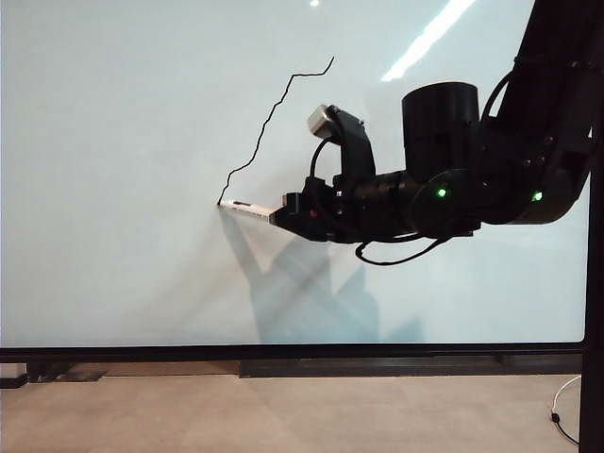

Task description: Pick up the pen on the shelf to the right of the whiteboard and draw a triangle.

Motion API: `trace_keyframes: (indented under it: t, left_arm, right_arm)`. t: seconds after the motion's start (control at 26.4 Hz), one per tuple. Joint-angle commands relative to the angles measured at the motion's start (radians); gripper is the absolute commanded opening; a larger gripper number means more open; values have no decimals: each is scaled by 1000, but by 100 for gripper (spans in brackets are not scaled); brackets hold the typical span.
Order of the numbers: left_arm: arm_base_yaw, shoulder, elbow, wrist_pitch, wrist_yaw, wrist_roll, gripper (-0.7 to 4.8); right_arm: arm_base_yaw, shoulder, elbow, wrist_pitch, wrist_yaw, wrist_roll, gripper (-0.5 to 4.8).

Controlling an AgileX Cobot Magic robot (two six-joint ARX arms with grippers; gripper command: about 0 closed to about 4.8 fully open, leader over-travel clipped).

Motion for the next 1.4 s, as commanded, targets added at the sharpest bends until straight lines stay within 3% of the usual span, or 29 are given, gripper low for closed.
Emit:
trace_keyframes:
  t: [0.04, 0.64, 1.14, 1.4]
  left_arm:
    - [0, 0, 2, -8, 0, 1, -5]
    - [0, 0, 2, -8, 0, 1, -5]
    - [0, 0, 2, -8, 1, 1, -5]
    - [0, 0, 2, -8, 1, 1, -5]
  right_arm:
    - [4, 3, 17, -8, 25, 4, -5]
    - [14, 8, 17, -7, 44, 4, -5]
    - [13, 7, 16, 3, 198, 3, -5]
    - [6, 2, 9, 45, 188, -10, -5]
